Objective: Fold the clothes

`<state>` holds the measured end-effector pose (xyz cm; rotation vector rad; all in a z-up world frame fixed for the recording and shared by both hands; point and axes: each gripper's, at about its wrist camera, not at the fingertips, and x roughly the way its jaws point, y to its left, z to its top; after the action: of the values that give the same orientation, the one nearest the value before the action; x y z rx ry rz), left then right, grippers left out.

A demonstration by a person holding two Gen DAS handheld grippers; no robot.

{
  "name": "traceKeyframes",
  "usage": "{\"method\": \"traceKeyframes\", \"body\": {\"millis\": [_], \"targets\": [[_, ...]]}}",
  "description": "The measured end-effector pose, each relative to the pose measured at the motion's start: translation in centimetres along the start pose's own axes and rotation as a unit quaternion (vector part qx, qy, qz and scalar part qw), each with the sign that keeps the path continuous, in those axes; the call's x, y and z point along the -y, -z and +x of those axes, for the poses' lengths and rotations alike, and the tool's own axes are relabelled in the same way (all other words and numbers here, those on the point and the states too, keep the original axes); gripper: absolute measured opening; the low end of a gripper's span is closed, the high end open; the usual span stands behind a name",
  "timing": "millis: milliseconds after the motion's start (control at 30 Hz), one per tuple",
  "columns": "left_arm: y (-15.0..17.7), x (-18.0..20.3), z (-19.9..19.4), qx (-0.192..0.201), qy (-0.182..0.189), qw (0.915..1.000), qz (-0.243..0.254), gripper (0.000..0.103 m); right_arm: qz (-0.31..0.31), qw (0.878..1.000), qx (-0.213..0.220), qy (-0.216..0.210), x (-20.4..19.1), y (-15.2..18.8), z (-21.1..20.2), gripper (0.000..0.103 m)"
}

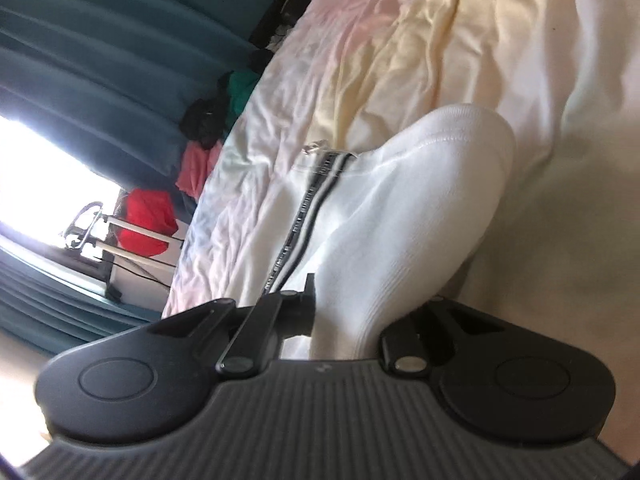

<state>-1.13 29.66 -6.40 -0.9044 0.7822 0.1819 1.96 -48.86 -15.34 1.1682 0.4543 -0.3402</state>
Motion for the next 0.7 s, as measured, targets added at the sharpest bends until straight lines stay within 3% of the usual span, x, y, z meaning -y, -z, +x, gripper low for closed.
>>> {"method": "traceKeyframes", "body": {"millis": [133,267,367,467,533,667,700], "targets": [[1.2,-0.7,-1.1,0.004,-0.013,0.9998,0.015,0.044,-0.006,1.0,-0.003,-0.004,0.3,0.0,0.0,0.013],[2.0,0.6,-3.9,0.01,-0.051,0.9954,0.08,0.066,-0.005,1.0,-0.007,-0.009,0.4,-0.1,0.0,0.013],[3.3,2.7,-6.6,0.04,-0.084,0.9847,0.147,0.074,0.022,1.0,-0.012,-0.013,0.8,-0.1,0.2,0.015],[5.0,5.7,-8.5,0.076,-0.093,0.9707,0.209,0.081,0.054,0.998,-0.02,-0.019,1.4,-0.1,0.6,0.018],[6.4,8.1,-8.5,0.09,-0.086,0.9616,0.245,0.081,0.066,0.997,-0.029,-0.028,1.8,-0.2,0.9,0.022],[9.8,13.1,-6.0,0.101,-0.057,0.9444,0.308,0.082,0.078,0.995,-0.044,-0.051,2.6,-0.4,1.5,0.043],[10.6,14.2,-4.9,0.098,-0.049,0.9418,0.318,0.082,0.077,0.995,-0.043,-0.055,2.6,-0.4,1.5,0.044]]}}
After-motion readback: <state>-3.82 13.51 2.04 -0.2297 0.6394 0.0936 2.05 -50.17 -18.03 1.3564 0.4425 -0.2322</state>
